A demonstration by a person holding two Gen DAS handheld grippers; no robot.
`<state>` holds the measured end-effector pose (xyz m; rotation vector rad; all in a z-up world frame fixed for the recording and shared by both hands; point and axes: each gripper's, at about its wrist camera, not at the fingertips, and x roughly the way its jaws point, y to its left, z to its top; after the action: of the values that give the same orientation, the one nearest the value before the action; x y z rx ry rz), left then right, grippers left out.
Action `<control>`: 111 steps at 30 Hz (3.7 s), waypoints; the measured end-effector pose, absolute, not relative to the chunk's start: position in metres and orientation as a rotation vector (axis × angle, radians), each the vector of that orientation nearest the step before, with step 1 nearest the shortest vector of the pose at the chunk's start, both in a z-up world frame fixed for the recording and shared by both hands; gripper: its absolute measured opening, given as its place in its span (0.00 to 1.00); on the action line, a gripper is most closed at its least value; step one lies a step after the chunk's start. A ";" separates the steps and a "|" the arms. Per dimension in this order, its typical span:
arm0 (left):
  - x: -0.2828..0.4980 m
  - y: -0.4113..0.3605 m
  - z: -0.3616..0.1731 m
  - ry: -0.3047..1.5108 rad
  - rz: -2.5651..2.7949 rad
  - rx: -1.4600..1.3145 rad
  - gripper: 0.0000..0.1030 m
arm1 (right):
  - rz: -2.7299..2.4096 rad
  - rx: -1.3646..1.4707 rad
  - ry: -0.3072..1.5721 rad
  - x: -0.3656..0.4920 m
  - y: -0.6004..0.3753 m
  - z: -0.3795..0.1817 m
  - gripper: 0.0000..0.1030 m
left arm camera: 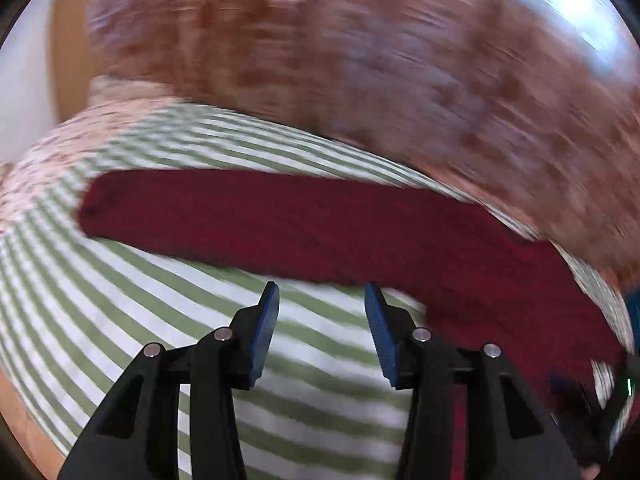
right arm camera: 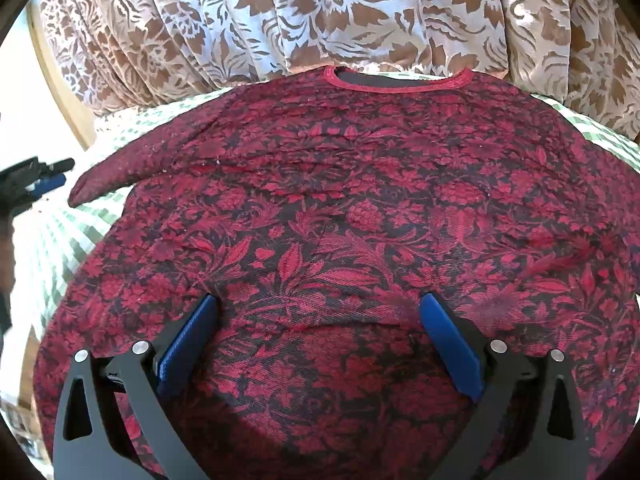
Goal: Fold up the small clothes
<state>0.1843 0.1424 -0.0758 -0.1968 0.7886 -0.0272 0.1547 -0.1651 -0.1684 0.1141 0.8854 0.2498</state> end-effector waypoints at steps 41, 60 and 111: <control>0.073 -0.050 -0.062 0.757 -0.093 0.183 0.67 | -0.156 0.872 0.723 0.045 -0.487 -0.164 0.79; 0.102 -0.075 -0.090 0.824 -0.141 0.219 0.67 | -0.436 1.130 0.579 0.119 -0.600 -0.178 0.19; 0.263 0.025 -0.107 0.996 -0.280 -0.243 0.04 | 0.170 0.313 0.770 0.162 -0.296 -0.104 0.71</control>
<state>0.2629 0.0253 -0.1070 -0.2428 0.9955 -0.2798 0.1617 -0.2959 -0.1035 0.3133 0.7700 0.1701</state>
